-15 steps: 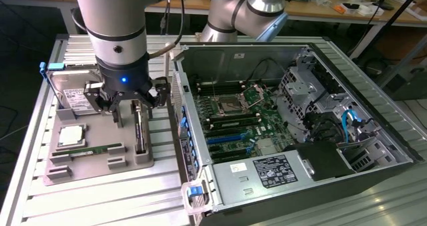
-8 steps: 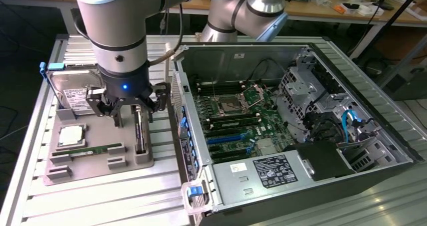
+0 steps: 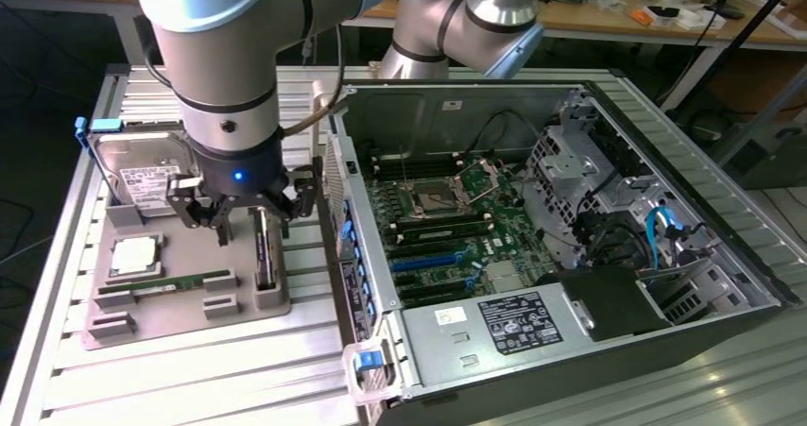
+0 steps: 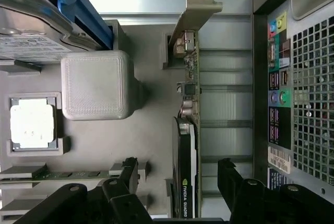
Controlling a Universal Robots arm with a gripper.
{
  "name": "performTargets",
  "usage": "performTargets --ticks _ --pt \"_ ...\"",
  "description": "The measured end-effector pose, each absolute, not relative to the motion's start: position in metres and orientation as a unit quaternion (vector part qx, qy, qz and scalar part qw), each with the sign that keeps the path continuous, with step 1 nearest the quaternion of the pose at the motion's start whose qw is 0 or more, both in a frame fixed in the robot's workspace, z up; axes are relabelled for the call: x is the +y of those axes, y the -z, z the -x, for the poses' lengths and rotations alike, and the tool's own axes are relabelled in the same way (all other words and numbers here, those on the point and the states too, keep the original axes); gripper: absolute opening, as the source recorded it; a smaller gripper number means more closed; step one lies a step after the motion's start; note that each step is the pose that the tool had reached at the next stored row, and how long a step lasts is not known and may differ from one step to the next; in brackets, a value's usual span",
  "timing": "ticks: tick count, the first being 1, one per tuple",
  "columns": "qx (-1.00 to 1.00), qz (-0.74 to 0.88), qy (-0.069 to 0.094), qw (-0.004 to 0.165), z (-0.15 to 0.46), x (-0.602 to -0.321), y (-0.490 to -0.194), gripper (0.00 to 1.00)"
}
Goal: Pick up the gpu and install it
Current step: 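Pick up the gpu and move the gpu toward the slot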
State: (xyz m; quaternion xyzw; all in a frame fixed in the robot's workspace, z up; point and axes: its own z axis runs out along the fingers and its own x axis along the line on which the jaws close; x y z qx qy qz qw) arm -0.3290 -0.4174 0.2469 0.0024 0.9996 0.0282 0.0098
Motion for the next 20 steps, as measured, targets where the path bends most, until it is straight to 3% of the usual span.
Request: performTargets --ticks 20 --pt "0.999 -0.002 -0.031 0.010 0.3216 -0.4174 -0.2420 0.72"
